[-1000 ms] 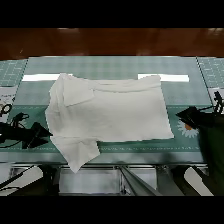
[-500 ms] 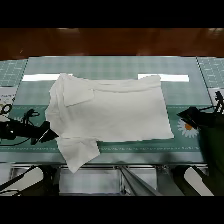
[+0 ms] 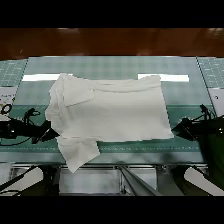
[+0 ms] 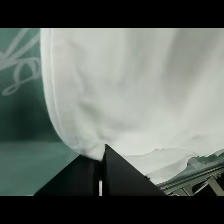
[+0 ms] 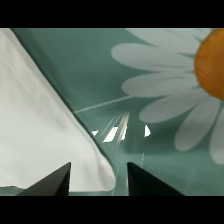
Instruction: Fold the shirts.
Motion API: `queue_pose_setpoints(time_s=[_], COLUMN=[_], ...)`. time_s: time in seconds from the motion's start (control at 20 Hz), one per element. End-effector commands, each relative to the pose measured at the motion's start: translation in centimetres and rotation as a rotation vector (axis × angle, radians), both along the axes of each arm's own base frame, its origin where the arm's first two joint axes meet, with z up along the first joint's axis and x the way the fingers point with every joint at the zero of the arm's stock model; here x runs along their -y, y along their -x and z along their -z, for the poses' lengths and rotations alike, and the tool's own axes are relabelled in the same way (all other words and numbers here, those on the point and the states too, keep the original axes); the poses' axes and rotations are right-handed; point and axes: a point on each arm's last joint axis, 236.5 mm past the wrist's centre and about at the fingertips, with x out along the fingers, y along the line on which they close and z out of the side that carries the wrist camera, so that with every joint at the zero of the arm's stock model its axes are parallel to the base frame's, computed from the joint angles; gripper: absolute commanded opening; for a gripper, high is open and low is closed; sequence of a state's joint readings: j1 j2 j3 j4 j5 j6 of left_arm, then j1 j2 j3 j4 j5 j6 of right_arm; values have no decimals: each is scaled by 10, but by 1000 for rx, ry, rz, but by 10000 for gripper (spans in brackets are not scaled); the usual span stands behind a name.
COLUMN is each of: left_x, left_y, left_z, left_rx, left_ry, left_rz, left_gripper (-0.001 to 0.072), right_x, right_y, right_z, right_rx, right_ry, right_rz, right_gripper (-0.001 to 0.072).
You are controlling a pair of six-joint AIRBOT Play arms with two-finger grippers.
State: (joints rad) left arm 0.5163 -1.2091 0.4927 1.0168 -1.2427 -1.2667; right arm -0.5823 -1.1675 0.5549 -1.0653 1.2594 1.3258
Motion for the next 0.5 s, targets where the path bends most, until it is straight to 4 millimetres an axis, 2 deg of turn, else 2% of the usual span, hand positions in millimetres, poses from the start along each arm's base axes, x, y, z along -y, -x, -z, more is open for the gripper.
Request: queue_pose_setpoints(time_s=[0.0, 0.1, 0.25, 0.35, 0.45], left_x=[0, 0, 1, 3, 7], left_y=[0, 0, -2, -6, -10], left_z=[0, 0, -1, -2, -5], left_rx=[2, 2, 7, 15, 37], left_ry=[0, -1, 7, 17, 35], left_rz=[1, 1, -7, -20, -23], left_gripper=[18, 18, 18, 18, 18], right_x=[-7, -13, -35, -40, -53], right_y=[13, 8, -23, -38, -37], right_z=[9, 8, -6, -9, -4], right_rx=[-81, -71, 51, 98, 83], right_ry=[-52, -87, -217, -257, -258], right_rz=[-17, -4, 36, 67, 16], right_gripper=[405, 405, 404, 403, 403])
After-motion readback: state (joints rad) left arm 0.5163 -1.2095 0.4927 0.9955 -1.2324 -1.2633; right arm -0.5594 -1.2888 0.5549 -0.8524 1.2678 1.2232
